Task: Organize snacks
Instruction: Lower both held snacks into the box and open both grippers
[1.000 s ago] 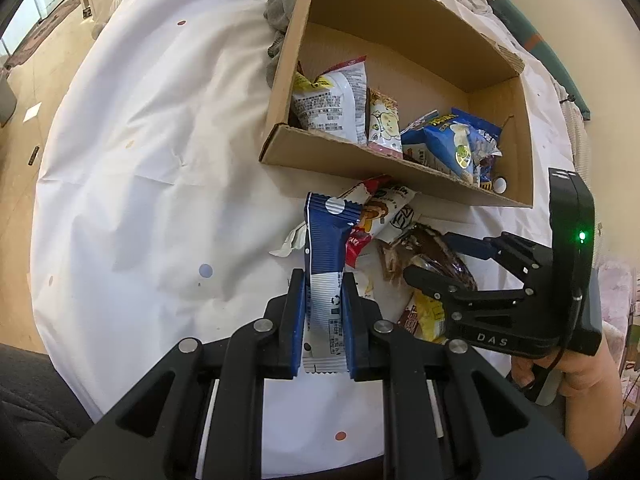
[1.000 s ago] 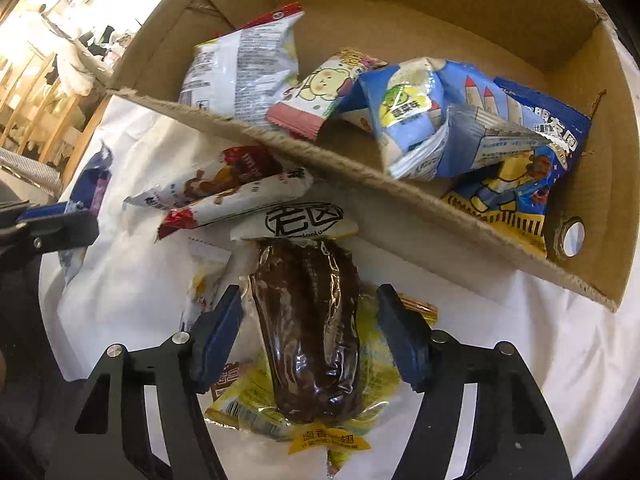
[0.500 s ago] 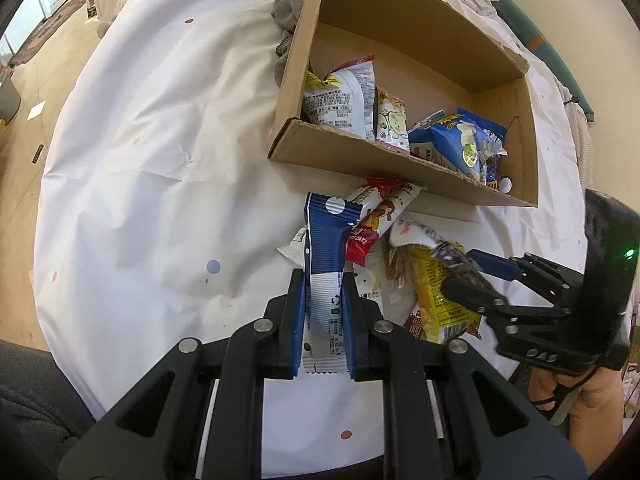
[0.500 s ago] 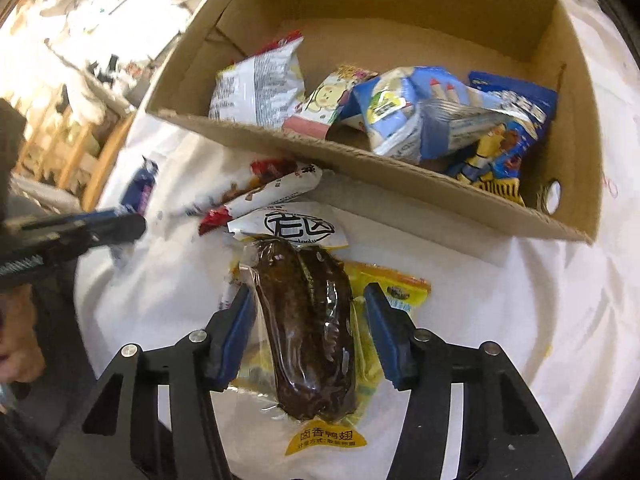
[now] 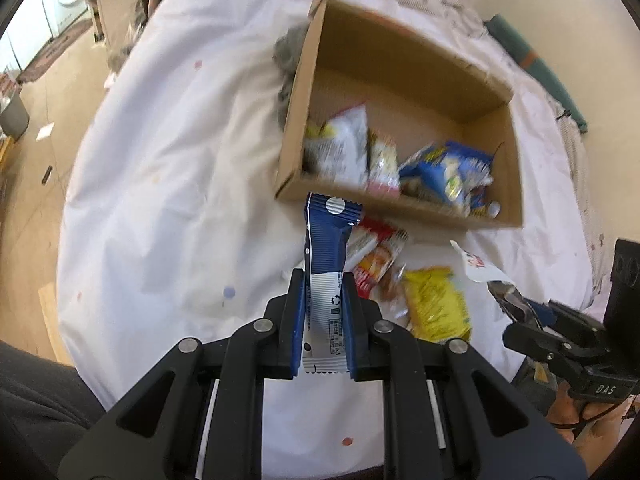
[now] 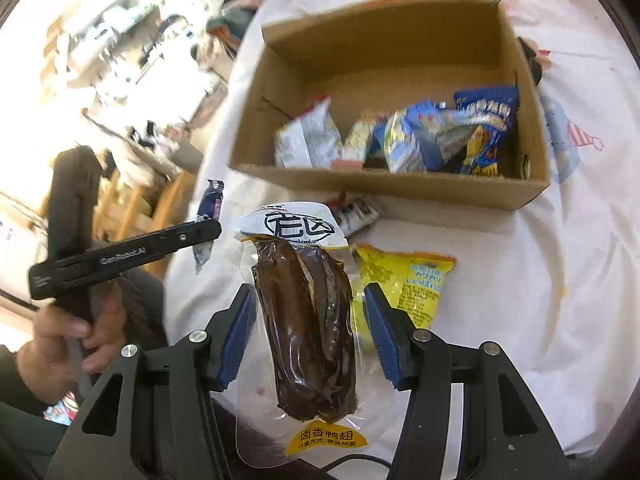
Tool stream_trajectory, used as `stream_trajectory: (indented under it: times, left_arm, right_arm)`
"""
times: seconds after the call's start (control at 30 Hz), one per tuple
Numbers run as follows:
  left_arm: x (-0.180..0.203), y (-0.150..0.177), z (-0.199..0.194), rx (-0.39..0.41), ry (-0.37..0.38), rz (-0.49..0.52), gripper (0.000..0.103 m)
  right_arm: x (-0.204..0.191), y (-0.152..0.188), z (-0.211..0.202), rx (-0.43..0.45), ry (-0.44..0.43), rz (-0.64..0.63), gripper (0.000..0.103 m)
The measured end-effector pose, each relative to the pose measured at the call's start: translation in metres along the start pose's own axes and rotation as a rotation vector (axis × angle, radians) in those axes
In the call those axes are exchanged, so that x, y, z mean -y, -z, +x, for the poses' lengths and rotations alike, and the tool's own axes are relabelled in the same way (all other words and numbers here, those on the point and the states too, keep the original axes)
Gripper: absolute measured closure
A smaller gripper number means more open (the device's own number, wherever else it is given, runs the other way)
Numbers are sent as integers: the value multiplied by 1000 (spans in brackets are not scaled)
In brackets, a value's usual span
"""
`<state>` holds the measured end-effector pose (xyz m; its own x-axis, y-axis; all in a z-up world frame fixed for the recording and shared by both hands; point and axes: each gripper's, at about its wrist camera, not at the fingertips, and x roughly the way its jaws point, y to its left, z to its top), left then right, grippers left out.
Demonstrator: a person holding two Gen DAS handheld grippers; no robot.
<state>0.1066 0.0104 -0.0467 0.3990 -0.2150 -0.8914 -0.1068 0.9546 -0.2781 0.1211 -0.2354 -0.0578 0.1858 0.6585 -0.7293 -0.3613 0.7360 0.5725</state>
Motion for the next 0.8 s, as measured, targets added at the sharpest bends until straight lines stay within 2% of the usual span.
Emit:
stream_trajectory:
  times: [0.1, 0.23, 0.4, 0.5, 0.67, 0.8]
  left_arm:
    - [7, -16, -12, 45, -1, 23, 89]
    - [16, -40, -14, 60, 4, 41, 89]
    - [38, -74, -10, 91, -4, 98, 89]
    - [49, -90, -1, 90, -14, 131, 90]
    - [64, -106, 19, 102, -39, 184, 89]
    - [63, -108, 37, 112, -31, 185, 89]
  right_arm:
    - [3, -11, -17, 72, 4, 12, 46]
    - [13, -35, -30, 157, 15, 45, 46]
    - [28, -70, -29, 250, 40, 57, 46]
    - [42, -83, -26, 265, 64, 66, 46]
    - [57, -100, -4, 241, 141, 56, 46]
    - [56, -104, 17, 198, 238, -22, 46]
